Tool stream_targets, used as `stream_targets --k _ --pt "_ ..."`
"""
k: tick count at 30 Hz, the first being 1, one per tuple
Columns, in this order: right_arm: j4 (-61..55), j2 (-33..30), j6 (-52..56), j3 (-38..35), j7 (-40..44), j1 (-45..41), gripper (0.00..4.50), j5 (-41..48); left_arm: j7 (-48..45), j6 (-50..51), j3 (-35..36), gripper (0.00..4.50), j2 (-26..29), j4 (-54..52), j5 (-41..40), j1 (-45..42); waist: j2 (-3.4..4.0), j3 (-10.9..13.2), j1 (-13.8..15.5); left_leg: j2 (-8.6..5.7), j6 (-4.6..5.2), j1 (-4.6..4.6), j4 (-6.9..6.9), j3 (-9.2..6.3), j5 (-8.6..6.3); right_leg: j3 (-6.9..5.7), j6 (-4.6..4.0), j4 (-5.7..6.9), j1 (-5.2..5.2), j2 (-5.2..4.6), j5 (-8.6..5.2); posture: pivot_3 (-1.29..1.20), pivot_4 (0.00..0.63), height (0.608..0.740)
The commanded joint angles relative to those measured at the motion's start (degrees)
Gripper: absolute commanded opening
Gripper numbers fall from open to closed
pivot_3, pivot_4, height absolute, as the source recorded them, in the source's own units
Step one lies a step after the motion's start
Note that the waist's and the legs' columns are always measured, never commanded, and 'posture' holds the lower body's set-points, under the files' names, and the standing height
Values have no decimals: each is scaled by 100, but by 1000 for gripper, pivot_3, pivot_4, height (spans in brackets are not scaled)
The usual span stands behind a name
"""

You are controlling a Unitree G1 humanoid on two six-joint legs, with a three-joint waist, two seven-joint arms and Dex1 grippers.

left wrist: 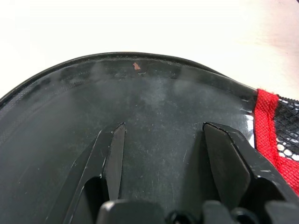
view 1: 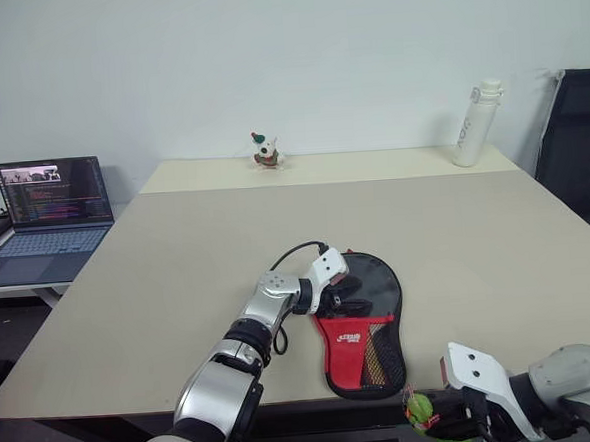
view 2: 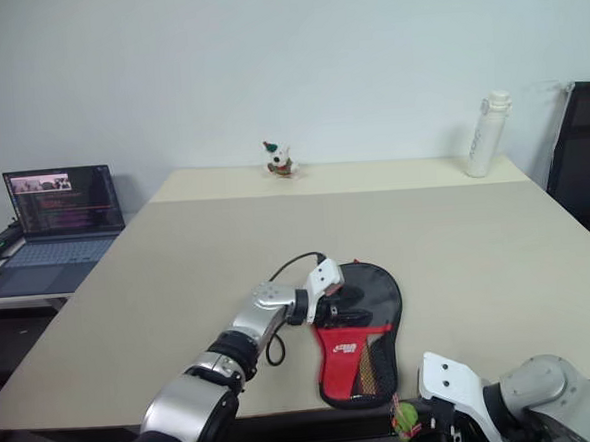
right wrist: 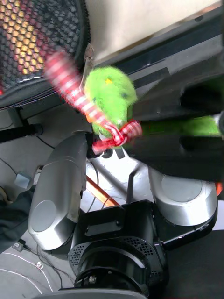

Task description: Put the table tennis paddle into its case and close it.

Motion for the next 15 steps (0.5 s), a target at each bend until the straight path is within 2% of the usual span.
stream_targets --k 1,3,6,11,15 --pt "-99 107 162 -469 65 -211 1881 604 62 93 -144 2880 -26 118 196 144 0 0 1 0 0 0 0 0 0 0 0 0 1 0 0 0 150 740" --pt "-20 255 403 -750 -55 -462 2535 1066 32 95 -139 2880 -18 98 183 152 -1 0 -1 0 0 2 2 0 0 1 1 1 2 0 1 0 150 740" --pt "220 488 625 -1005 -319 -864 2535 1433 -63 93 -124 2880 39 48 156 183 -3 1 -1 0 0 9 4 -1 0 0 3 0 12 0 2 0 150 740" --pt "1172 940 83 -996 -712 -1554 2535 971 -452 122 -40 2880 325 -299 17 300 -7 1 -35 2 0 8 -1 0 0 1 2 -2 9 1 2 0 150 740" --pt "2409 1264 -863 -823 -500 -2016 2535 403 -783 614 296 2880 739 -1354 -486 616 -8 3 -90 9 1 2 -3 3 0 4 0 7 -7 8 2 0 150 740"
